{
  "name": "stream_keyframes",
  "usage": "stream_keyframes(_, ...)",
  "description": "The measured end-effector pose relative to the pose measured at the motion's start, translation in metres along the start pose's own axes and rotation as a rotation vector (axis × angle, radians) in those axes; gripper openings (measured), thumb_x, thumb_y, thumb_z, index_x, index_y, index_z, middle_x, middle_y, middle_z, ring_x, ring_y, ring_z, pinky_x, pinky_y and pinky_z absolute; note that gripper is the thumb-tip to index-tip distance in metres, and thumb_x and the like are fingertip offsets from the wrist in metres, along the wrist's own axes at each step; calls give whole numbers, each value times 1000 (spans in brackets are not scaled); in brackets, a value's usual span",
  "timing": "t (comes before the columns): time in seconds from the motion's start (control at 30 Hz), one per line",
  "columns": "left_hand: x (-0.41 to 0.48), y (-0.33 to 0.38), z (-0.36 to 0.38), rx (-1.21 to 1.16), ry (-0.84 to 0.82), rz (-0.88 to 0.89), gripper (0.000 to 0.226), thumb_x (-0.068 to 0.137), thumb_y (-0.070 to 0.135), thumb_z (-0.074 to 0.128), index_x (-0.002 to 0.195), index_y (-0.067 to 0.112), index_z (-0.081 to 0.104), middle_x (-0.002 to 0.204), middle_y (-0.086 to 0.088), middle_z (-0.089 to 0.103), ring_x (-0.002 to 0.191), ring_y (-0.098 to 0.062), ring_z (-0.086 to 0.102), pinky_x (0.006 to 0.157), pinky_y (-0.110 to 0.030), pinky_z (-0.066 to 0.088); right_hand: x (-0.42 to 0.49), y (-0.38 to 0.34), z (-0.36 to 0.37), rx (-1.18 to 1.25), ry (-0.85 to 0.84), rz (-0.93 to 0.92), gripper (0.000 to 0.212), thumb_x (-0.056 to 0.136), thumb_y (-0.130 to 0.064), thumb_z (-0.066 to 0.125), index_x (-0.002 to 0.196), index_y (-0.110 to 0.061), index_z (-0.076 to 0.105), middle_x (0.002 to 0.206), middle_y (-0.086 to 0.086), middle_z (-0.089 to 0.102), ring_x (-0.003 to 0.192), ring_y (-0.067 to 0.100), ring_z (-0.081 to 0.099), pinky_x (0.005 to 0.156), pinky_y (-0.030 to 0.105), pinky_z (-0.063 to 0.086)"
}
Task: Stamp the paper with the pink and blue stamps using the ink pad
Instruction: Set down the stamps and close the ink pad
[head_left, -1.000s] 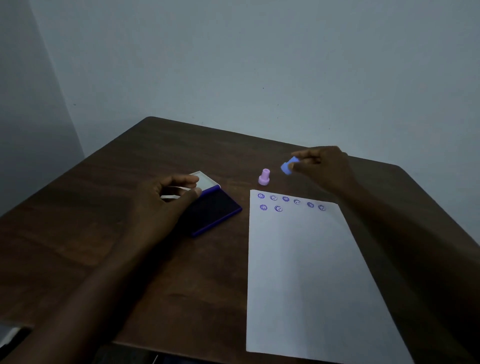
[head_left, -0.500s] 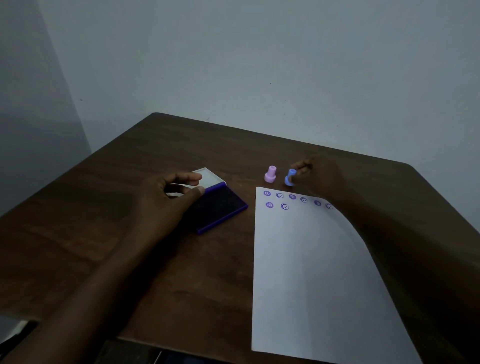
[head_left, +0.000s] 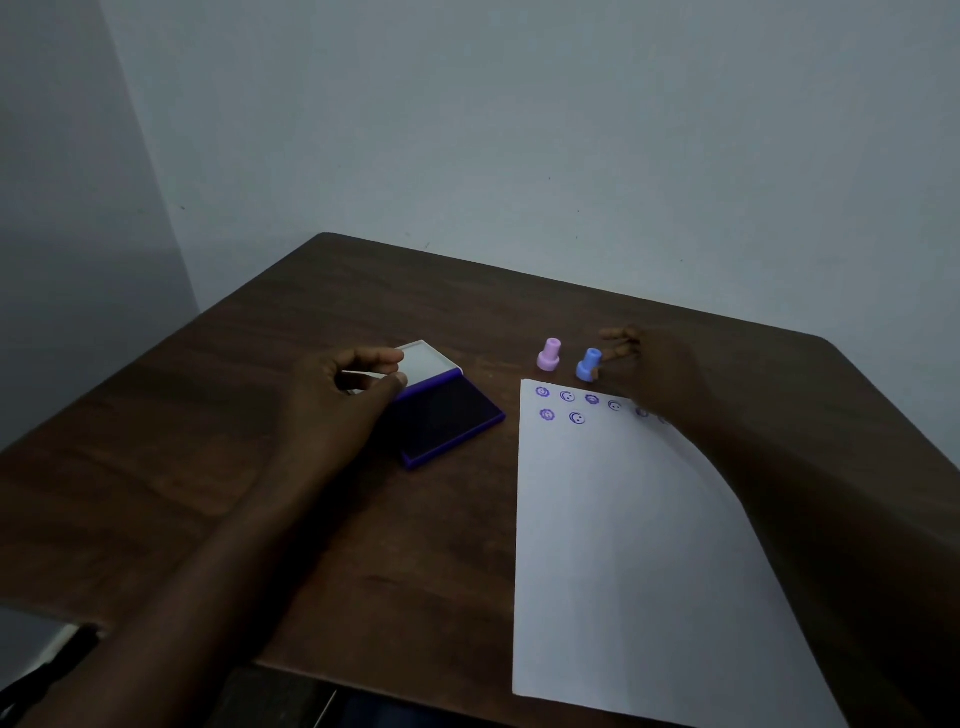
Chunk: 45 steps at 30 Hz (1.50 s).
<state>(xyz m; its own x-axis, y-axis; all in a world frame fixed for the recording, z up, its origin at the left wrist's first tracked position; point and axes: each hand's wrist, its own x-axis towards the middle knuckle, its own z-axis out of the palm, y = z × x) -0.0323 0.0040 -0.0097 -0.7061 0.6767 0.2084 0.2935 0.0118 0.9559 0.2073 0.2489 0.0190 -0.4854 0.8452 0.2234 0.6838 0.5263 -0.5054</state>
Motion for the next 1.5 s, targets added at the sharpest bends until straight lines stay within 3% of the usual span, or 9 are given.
stream_keyframes(0.23, -1, 2, -1, -6, -1, -12, 19, 86, 21, 76, 90, 39, 70, 89, 25, 65, 86, 2, 63, 66, -20, 54, -19, -6, -16, 90, 78, -22, 22, 79, -20, 75, 101, -17, 76, 101, 0, 75, 88, 10, 68, 73, 11, 44)
stream_keyframes(0.4, -1, 3, 1, 8, -3, -28, 19, 86, 21, 75, 94, 38, 70, 89, 27, 62, 84, 4, 61, 62, -14, 48, -38, -7, -22, 178, 49, -49, 19, 82, -9, 73, 102, -9, 75, 90, 3, 73, 65, -10, 62, 57, -3, 39)
stream_keyframes(0.53, -1, 3, 1, 27, -14, -35, 21, 86, 21, 75, 101, 36, 70, 90, 24, 63, 84, 3, 61, 60, -11, 46, -40, -12, -23, 223, 37, -2, 18, 84, -13, 72, 101, -13, 75, 90, 3, 74, 69, -1, 65, 53, 1, 42)
stream_keyframes(0.8, 1, 1, 0, 57, 15, -64, 22, 87, 21, 74, 94, 40, 66, 90, 25, 59, 84, 2, 59, 60, -14, 46, -38, -26, -18, 327, 42, 69, 17, 80, -25, 73, 97, -23, 76, 89, 0, 77, 71, 21, 69, 65, 37, 55)
stream_keyframes(0.97, 8, -9, -8, 135, 124, -130, 23, 88, 20, 73, 109, 26, 69, 87, 18, 58, 76, 4, 54, 58, -16, 43, -38, -43, -7, 316, -117, 35, 15, 82, -27, 74, 97, -26, 75, 90, -5, 77, 71, 5, 69, 55, 15, 48)
stream_keyframes(1.1, 7, -9, -12, 258, 146, -140, 31, 89, 21, 71, 120, 21, 66, 114, -1, 69, 80, -1, 59, 60, -16, 47, -51, -80, 17, 49, -288, -22, 83, 61, -66, 75, 133, -31, 53, 134, -7, 60, 107, 9, 59, 81, 21, 44)
stream_keyframes(1.17, 5, -10, -15, 394, 148, -125, 33, 89, 27, 69, 122, 21, 66, 122, -5, 69, 96, -14, 65, 77, -35, 58, -65, -102, 30, -69, -343, -98, 113, 45, -87, 61, 142, -35, 38, 149, -5, 45, 131, 16, 45, 102, 36, 39)
stream_keyframes(1.33, 4, -9, -19, 723, 138, -100, 29, 87, 46, 65, 105, 24, 69, 119, -5, 68, 120, -29, 56, 102, -52, 38, -87, -129, 64, -169, -334, -174, 124, 44, -95, 54, 149, -37, 20, 161, -4, 21, 146, 23, 22, 115, 54, 25)
stream_keyframes(1.5, 4, -10, -17, 704, 126, -134, 40, 88, 46, 65, 124, 27, 65, 126, -4, 67, 128, -29, 51, 108, -52, 31, -91, -134, 76, -205, -296, -86, 135, 45, -93, 56, 153, -27, 8, 164, -1, 7, 149, 26, 11, 116, 55, 21)
